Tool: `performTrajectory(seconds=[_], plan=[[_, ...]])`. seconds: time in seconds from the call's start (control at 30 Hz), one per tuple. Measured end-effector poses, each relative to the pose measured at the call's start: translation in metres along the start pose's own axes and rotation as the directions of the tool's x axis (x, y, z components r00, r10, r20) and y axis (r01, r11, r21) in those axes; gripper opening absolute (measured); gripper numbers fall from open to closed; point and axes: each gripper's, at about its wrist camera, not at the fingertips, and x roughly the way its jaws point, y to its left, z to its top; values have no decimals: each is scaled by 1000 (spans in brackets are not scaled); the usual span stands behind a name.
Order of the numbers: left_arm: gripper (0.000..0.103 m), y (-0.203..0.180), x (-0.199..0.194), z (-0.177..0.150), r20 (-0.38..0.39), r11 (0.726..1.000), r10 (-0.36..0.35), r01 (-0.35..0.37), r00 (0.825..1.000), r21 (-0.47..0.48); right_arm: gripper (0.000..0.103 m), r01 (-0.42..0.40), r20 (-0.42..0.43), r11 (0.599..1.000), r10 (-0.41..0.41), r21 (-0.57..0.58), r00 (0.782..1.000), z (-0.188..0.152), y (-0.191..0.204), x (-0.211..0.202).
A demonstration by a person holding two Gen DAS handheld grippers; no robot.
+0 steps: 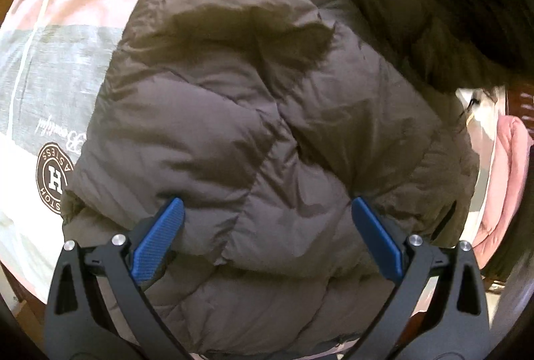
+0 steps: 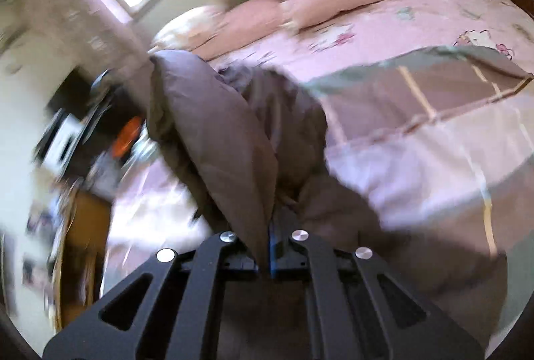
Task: Fold large clothes
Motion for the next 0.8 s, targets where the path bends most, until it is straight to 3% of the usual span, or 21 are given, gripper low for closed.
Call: performTrajectory(seconds=[0.07, 0.1, 0.13, 0.23, 0.27, 0.3, 0.43, 0.47, 0.53, 0.63, 0.73, 0.8], plan=[[101, 11, -9, 2, 15, 1000, -4, 4, 1000, -8, 6, -49, -54, 998, 52, 39, 997, -31, -14, -21], [101, 15, -12, 2, 26, 1000, -6, 7, 1000, -19, 12, -64, -84, 996, 69, 59, 994, -46, -24, -27], [101, 19, -15, 1, 34, 999, -14, 15, 999, -31, 14, -43, -119, 997, 50, 62, 992, -65, -36, -32], [101, 33, -18, -2, 19, 998, -26, 27, 999, -61, 40, 110, -191, 994, -104, 18, 976, -99, -50, -35], [101, 35, -17, -3, 13, 997, -27, 28, 1000, -70, 65, 146, -205, 989, -143, 0, 968, -105, -52, -35], [101, 39, -16, -5, 8, 996, -31, 31, 999, -80, 75, 165, -199, 986, -166, -23, 966, -112, -52, -36], [101, 43, -18, -11, 7, 994, -34, 35, 999, -100, 90, 238, -157, 954, -268, -184, 951, -143, -38, -49], [101, 43, -20, -12, 13, 994, -35, 37, 999, -101, 90, 212, -184, 960, -246, -184, 952, -147, -38, -49], [101, 44, -24, -14, 29, 994, -34, 37, 999, -101, 90, 103, -280, 991, -122, -81, 952, -157, -41, -50], [101, 44, -27, -14, 38, 994, -38, 42, 999, -105, 90, -21, -269, 990, 58, 136, 961, -151, -41, -50], [101, 40, -30, -16, 43, 994, -47, 51, 998, -99, 90, -171, -191, 926, 245, 336, 951, -125, -26, -35], [101, 33, -31, -22, 45, 995, -46, 49, 998, -82, 92, -241, -172, 856, 352, 457, 920, -106, -11, -12]])
